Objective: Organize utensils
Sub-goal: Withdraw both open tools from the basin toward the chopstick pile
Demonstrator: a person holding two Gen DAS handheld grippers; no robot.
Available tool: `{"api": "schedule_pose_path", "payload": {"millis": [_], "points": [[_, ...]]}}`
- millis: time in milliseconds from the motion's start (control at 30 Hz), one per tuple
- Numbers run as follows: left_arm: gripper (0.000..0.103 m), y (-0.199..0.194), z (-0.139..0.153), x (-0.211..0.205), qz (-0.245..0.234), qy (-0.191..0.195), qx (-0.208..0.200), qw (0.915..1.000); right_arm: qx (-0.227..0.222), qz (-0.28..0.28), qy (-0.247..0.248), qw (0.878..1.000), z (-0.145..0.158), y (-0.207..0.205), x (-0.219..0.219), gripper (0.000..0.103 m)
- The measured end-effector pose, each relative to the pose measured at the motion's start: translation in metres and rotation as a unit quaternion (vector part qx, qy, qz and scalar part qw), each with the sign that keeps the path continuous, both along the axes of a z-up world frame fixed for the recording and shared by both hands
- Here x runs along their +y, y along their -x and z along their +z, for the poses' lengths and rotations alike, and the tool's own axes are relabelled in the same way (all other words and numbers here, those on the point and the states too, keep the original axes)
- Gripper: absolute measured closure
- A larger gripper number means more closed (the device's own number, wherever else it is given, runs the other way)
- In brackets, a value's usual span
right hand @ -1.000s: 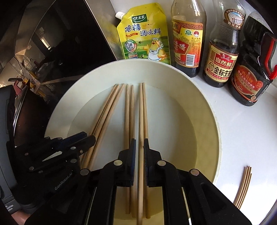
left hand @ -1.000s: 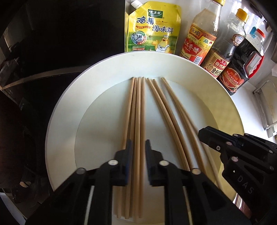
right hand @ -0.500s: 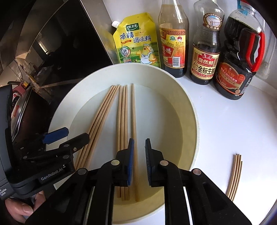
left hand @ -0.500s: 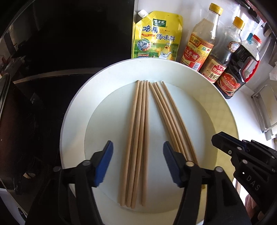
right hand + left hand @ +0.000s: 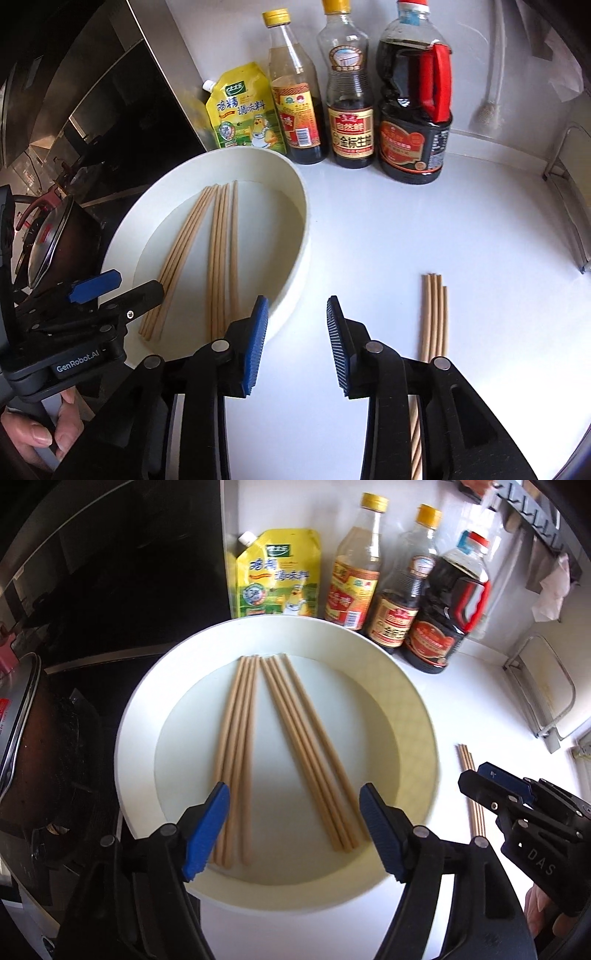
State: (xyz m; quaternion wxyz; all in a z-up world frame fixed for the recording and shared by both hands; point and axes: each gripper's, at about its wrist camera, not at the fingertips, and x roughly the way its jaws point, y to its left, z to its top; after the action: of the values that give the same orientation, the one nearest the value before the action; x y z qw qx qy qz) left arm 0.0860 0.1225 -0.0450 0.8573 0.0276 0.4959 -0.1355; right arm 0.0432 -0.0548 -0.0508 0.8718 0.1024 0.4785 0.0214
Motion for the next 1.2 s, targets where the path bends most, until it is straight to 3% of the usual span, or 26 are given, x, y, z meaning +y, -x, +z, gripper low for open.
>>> {"api": "schedule_pose_path", "payload": {"millis": [267,633,1200], "points": [[0.031,0.027,0.004,-0.035,-0.020,0.002,-0.003,0.9998,0.005,-0.021,0.011,1.000,-0.004,0.036,-0.037,0.063],[0.027,0.057,-0.005,-0.083,-0.048,0.007,0.006,0.9988,0.040,-0.045,0.026,0.998,-0.032,0.069,-0.084,0.062],[0.027,0.096,-0.035,-0.125,-0.079,-0.006,0.021,0.9967,0.085,-0.043,0.037,0.995,-0.086,0.087,-0.108,0.062]]}}
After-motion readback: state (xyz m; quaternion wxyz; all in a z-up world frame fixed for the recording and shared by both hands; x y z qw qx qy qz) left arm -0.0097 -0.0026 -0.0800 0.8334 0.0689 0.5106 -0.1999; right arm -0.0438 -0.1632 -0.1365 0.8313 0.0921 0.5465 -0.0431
